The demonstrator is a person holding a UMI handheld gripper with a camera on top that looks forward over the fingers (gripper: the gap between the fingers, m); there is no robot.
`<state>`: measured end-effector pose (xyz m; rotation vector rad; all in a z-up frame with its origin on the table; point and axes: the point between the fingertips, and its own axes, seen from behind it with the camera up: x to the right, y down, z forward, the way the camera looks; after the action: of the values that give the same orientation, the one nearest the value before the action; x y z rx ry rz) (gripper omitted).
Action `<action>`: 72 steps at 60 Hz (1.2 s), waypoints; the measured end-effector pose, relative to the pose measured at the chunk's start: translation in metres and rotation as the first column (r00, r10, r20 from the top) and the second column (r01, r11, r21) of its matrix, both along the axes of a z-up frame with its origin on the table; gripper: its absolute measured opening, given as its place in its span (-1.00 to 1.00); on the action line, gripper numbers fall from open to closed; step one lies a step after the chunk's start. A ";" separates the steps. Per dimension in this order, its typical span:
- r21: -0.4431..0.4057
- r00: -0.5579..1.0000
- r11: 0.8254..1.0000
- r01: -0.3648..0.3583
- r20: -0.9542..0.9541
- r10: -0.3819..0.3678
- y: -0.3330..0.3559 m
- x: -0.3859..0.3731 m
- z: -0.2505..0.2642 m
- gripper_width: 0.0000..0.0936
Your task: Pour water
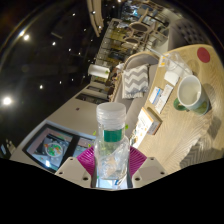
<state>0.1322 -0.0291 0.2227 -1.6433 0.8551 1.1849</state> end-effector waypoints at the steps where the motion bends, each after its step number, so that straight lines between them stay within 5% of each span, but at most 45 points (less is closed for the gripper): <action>1: -0.004 0.999 1.000 0.009 -0.044 -0.009 0.003 0.008 0.000 -0.15; 19: -0.117 0.703 0.991 0.067 -0.699 -0.130 0.026 0.103 -0.023 -0.14; 33: -0.168 0.709 0.986 0.024 -0.693 -0.135 0.037 0.102 -0.054 -0.14; 42: -0.124 0.899 0.992 -0.025 -0.436 -0.032 0.027 0.105 -0.038 -0.14; 51: -0.002 0.998 1.000 -0.027 0.062 0.027 0.019 0.149 0.010 -0.14; 62: 0.119 0.796 0.993 0.011 0.600 -0.081 0.024 0.237 0.043 -0.13; 72: 0.108 0.486 0.992 0.063 0.865 -0.125 0.026 0.337 0.006 -0.13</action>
<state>0.4695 -0.0034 0.2284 -1.8051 0.2107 0.1472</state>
